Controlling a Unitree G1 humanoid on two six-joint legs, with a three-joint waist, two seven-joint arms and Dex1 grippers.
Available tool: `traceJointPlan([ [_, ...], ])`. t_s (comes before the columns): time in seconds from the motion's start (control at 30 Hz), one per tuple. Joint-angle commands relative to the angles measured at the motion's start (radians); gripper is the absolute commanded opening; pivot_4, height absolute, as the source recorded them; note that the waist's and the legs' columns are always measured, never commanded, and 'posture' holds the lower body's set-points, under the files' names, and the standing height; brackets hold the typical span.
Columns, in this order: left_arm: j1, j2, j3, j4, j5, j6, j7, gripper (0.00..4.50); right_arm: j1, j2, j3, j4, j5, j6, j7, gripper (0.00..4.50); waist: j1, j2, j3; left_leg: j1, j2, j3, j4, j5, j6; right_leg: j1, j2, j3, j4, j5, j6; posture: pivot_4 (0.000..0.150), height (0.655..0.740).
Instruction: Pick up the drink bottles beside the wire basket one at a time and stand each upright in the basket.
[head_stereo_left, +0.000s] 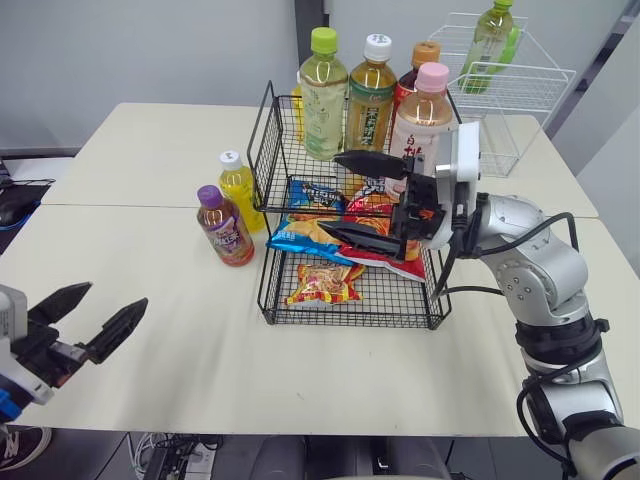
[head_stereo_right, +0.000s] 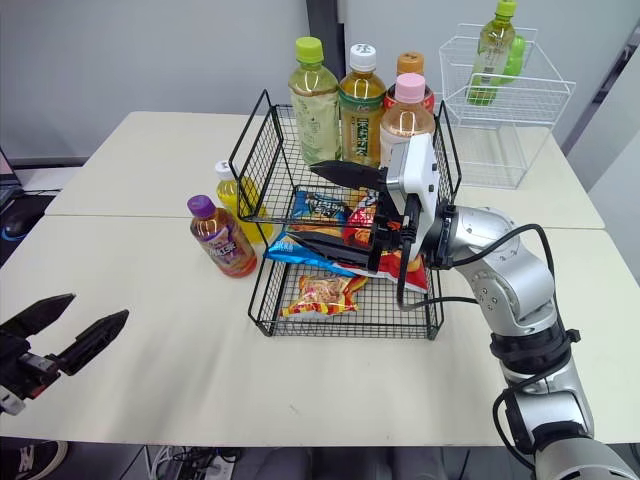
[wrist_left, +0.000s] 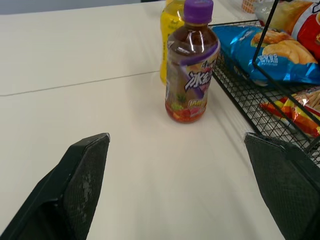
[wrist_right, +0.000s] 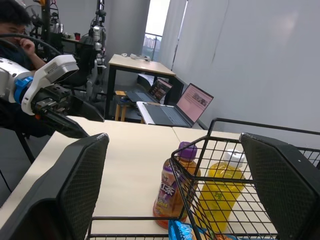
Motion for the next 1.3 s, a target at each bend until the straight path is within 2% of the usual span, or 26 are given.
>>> traceJointPlan([
  [0.03,-0.033,0.012,-0.01,-0.048,-0.052,-0.028,0.063,4.46,-0.02,0.007,-0.011,-0.012,-0.007,-0.025,0.011,4.5,0.0,0.0,0.0,0.001,0.0,0.0,0.0,0.0,0.0,0.0,0.0,0.0,0.0,0.0,0.0,0.15,0.74],
  [0.13,-0.079,0.038,-0.051,-0.037,-0.065,-0.032,0.107,4.46,-0.019,0.008,-0.013,-0.015,-0.013,-0.026,0.009,4.5,-0.001,0.0,0.0,0.001,0.0,0.0,0.0,0.0,0.0,0.0,0.001,0.0,0.001,0.0,0.0,0.15,0.74],
  [0.27,-0.281,0.079,-0.246,0.049,0.005,-0.05,0.214,4.46,-0.011,0.0,-0.029,-0.03,-0.029,-0.022,-0.013,4.5,0.002,0.0,0.0,0.001,0.0,-0.001,0.0,0.0,0.0,0.0,0.001,0.0,0.002,0.0,0.0,0.15,0.74],
  [0.6,-0.635,0.071,-0.586,0.354,0.205,-0.187,0.283,4.46,0.024,-0.023,-0.05,-0.101,-0.038,0.004,-0.075,4.5,-0.006,0.0,0.0,0.001,0.0,0.001,-0.001,0.0,0.0,-0.001,0.001,0.001,0.002,0.001,0.001,0.15,0.74],
  [0.97,-0.751,0.039,-0.697,0.495,0.267,-0.239,0.277,4.46,0.047,-0.051,-0.065,-0.164,-0.03,0.044,-0.128,4.5,-0.006,0.0,0.0,0.0,0.0,0.0,-0.001,0.0,0.0,-0.001,0.001,0.001,0.001,0.001,0.001,0.15,0.74],
  [1.1,-0.757,0.037,-0.704,0.508,0.273,-0.243,0.272,3.65,0.049,-0.058,-0.068,-0.171,-0.027,0.051,-0.132,4.5,-0.006,0.0,0.0,0.0,0.0,0.0,-0.001,0.0,0.0,-0.001,0.0,0.001,0.001,0.001,0.001,0.15,0.74],
  [1.3,-0.745,0.044,-0.69,0.515,0.274,-0.241,0.272,1.68,0.049,-0.067,-0.071,-0.173,-0.026,0.053,-0.132,4.5,-0.006,0.0,0.0,0.0,-0.001,0.0,-0.001,0.0,0.0,-0.001,0.0,0.001,0.001,0.001,0.001,0.15,0.74],
])
